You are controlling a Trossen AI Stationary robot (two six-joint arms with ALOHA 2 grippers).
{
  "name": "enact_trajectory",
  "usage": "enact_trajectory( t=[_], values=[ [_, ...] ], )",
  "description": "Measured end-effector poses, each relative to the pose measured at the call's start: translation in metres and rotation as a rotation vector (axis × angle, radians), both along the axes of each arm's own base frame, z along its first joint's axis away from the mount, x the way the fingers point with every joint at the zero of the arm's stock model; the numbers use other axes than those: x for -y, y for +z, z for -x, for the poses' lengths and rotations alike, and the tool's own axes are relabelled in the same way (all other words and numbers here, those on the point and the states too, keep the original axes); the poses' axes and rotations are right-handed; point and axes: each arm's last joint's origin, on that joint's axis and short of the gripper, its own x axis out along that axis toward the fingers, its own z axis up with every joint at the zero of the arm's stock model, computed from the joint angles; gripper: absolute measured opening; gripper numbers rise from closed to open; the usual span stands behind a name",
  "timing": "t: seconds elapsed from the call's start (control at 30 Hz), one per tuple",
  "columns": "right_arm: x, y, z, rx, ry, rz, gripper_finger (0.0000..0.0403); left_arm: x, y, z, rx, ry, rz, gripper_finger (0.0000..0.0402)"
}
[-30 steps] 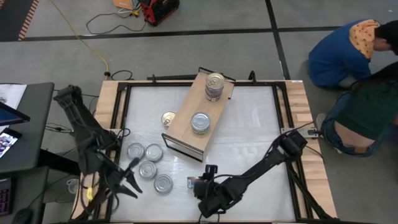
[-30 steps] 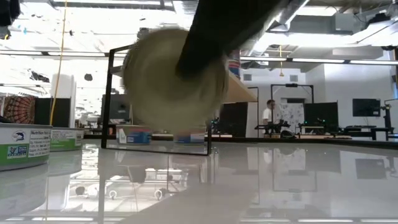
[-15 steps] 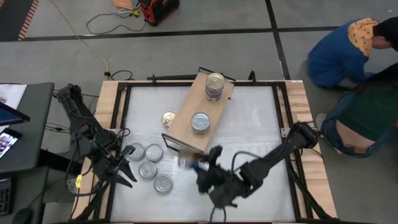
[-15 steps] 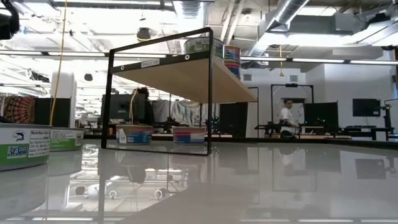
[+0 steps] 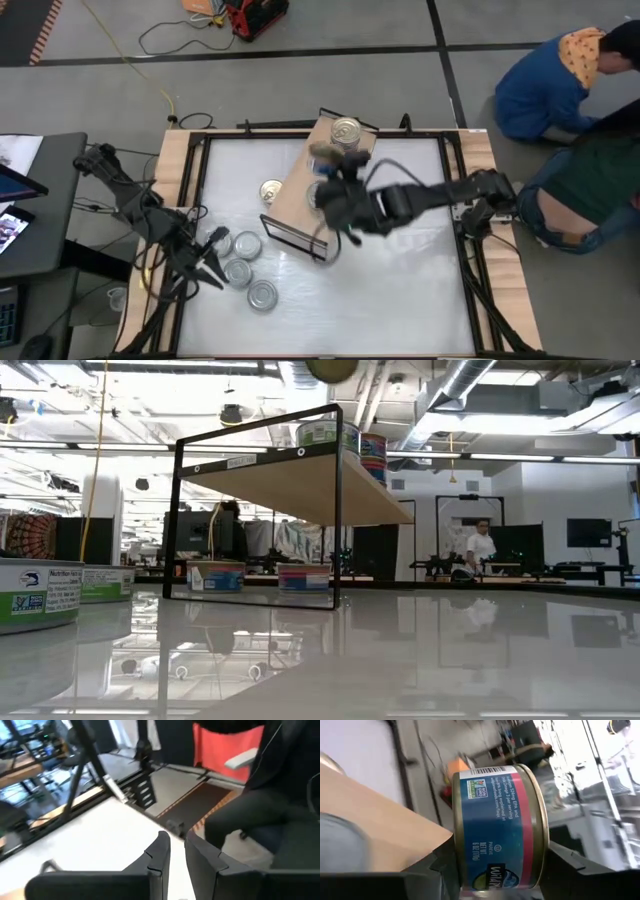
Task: Stack canned seafood by type on shelf
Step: Stack the blue tuna can on top of the other blue tuna can
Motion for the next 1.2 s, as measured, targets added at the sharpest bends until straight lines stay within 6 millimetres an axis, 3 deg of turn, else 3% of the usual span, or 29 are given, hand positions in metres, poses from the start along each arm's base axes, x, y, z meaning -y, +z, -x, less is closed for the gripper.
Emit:
enact_trajectory(
  t=[0.2, 0.37, 0.63, 0.93, 1.2],
  values=[
    [0.055, -0.001, -0.002, -0.169, -0.108, 0.055, 0.0225, -0.017, -0.002, 0.006, -0.025, 0.092, -0.031, 0.0049],
    [0.087, -0.007, 0.002, -0.269, -0.163, 0.046, 0.0225, -0.023, -0.001, 0.011, -0.052, 0.139, 0.017, 0.0049],
    [0.106, -0.014, 0.01, -0.39, -0.154, -0.005, 0.0226, -0.03, 0.001, 0.015, -0.048, 0.277, 0.045, 0.0049],
    [0.131, -0.015, 0.014, -0.385, -0.205, -0.035, 0.0226, -0.033, 0.002, 0.013, -0.011, 0.391, 0.015, 0.0049],
    [0.134, -0.016, 0.012, -0.371, -0.139, -0.099, 0.0228, -0.033, 0.002, 0.013, -0.009, 0.402, 0.013, 0.0049]
  ],
)
